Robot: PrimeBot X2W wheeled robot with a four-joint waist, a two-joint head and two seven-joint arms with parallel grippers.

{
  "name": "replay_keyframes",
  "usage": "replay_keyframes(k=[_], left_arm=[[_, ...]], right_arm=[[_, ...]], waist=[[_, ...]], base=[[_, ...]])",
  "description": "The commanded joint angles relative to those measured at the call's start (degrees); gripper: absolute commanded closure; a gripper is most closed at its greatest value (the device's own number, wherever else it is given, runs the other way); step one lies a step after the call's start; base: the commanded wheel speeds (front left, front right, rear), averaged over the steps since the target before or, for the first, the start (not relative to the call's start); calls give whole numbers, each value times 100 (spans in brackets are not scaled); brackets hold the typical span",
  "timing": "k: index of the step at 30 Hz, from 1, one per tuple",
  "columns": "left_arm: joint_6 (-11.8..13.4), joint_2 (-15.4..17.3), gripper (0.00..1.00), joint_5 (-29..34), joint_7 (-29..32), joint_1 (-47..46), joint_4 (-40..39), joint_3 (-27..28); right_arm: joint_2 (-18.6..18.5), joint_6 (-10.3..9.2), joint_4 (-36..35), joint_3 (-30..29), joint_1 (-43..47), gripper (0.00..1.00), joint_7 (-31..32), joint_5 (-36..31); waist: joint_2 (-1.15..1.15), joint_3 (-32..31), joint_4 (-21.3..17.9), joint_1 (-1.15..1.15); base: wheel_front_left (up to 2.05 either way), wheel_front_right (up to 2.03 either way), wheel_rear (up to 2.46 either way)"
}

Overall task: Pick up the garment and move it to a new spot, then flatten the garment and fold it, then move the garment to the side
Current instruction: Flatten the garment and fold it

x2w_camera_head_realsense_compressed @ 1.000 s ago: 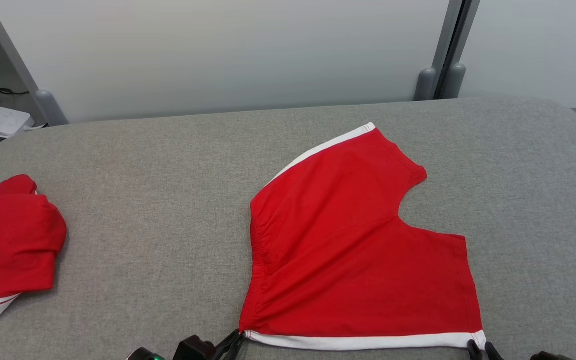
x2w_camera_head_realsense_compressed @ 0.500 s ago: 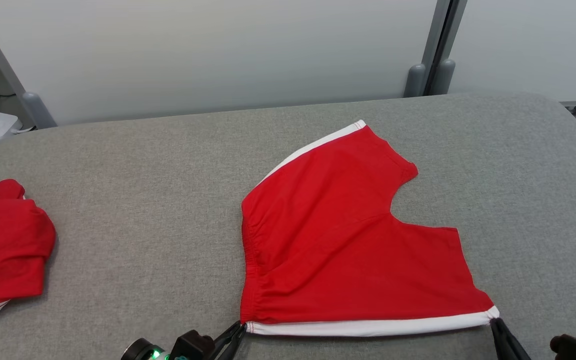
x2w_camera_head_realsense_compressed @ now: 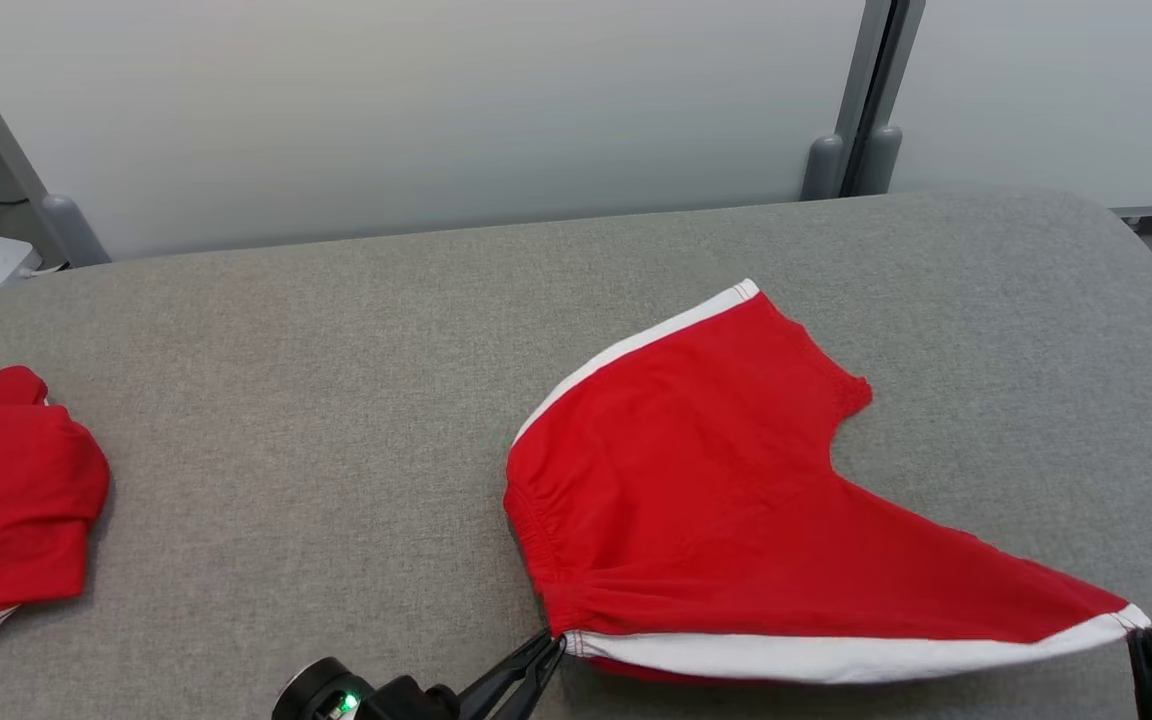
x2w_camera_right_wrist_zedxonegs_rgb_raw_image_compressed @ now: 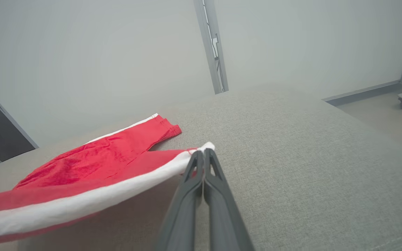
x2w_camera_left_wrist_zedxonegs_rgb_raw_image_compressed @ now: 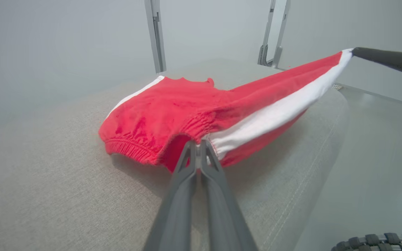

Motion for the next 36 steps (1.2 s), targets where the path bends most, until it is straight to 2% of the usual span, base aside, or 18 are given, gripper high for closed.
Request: replay_keyframes(k=[1,5,9,15,19,23,28,36], left_arm=[[-22,108,100,-157,67,-94,-437,128],[-22,85,100,-740,314,-38,-1200,5],[-22,-53,100,-1125,387,-219,-1188,-101],[2,-575,100,-1669,217,-732,-381,104],[6,-886,100,-1952,224,-1121,321,238],[101,-1043,100,-2073,208,-1555,861,399],[99,-1124,100,-1977,45,-2106,1297,400],[100,-1263,100,-2136,-19,-2641,1946,273]], right_arm=[[-209,7,-309,19,47,100,-60,-43],[-96,7,-484,-198,-20,100,-60,59],[-107,7,-148,-73,-506,100,-60,33],[-304,7,1104,471,-2067,100,-60,-135],[-396,7,2019,601,-3132,100,-60,-249],[-566,7,2748,861,-4057,100,-60,-269],[-863,7,3446,1296,-5041,100,-60,-296],[-927,7,4625,2216,-6321,100,-60,-148]], waist=[[0,17,6,0],[0,95,-1,0],[0,164,19,0],[0,367,97,0],[0,556,260,0],[0,838,460,0],[0,1229,750,0],[0,1641,1104,0]], base=[[0,0,0],[0,0,0],[0,0,0],[0,0,0],[0,0,0],[0,0,0],[0,0,0],[0,0,0]])
